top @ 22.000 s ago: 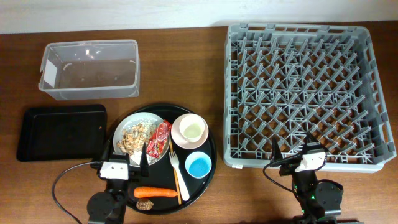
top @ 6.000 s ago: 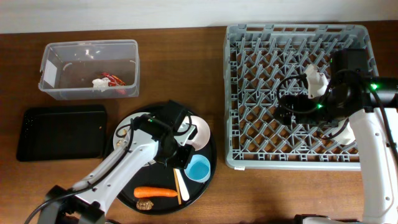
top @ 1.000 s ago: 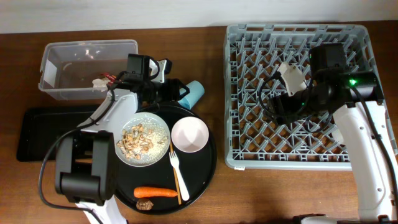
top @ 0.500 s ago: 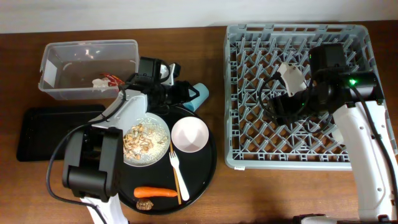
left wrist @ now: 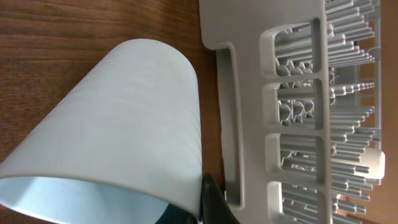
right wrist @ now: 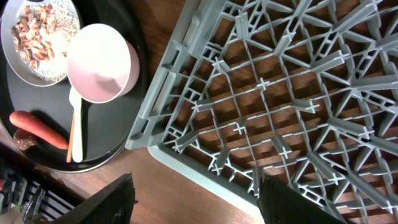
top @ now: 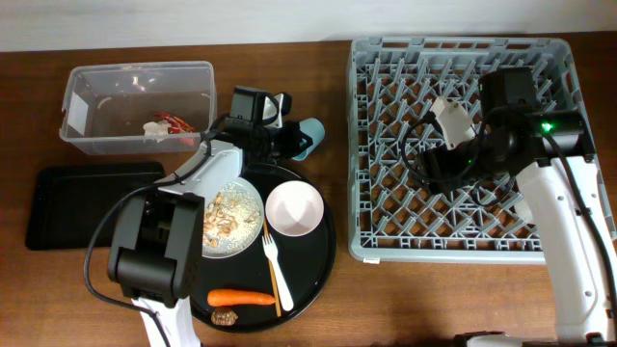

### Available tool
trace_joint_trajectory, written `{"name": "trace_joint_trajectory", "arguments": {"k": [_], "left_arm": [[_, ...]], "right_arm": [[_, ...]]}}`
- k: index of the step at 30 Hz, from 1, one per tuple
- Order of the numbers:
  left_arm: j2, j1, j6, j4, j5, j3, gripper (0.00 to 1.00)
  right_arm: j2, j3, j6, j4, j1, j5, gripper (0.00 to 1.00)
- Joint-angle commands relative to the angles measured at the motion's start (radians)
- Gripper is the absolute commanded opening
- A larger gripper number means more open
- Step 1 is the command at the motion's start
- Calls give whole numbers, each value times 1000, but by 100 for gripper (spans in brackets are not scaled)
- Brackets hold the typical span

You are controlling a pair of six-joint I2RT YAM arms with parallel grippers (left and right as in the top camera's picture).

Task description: Sort waste into correct bins and load items into the dishwasher rack

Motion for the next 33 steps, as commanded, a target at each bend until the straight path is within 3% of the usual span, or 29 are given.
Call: {"name": "trace_joint_trajectory", "arguments": {"k": [1, 5, 7, 13, 16, 19, 23, 28, 33], "left_arm": [[-45, 49, 5, -10, 114, -2, 0], [-130, 100, 76, -26, 319, -2, 0], [-181, 117, 164, -89, 401, -2, 0], [-392, 142, 558, -540, 433, -2, 0], [-493, 129, 680, -694, 435, -2, 0], [-575, 125, 700, -732, 554, -2, 0], [-607, 125, 699, -682, 756, -2, 0], [-584, 125, 699, -656, 952, -2, 0], [-583, 125, 687, -657, 956, -2, 0]], "right_arm": [[4, 6, 8, 0, -4, -5, 68], [4, 6, -11, 16, -4, -69, 74], [4, 6, -109, 11, -4, -179, 74], [4, 6, -260, 8, -4, -481, 85], [4, 6, -297, 8, -4, -583, 91], [4, 6, -320, 14, -3, -682, 96], [4, 6, -415, 15, 10, -819, 96], [4, 6, -420, 51, 47, -826, 97], [4, 6, -420, 98, 76, -846, 97]]}}
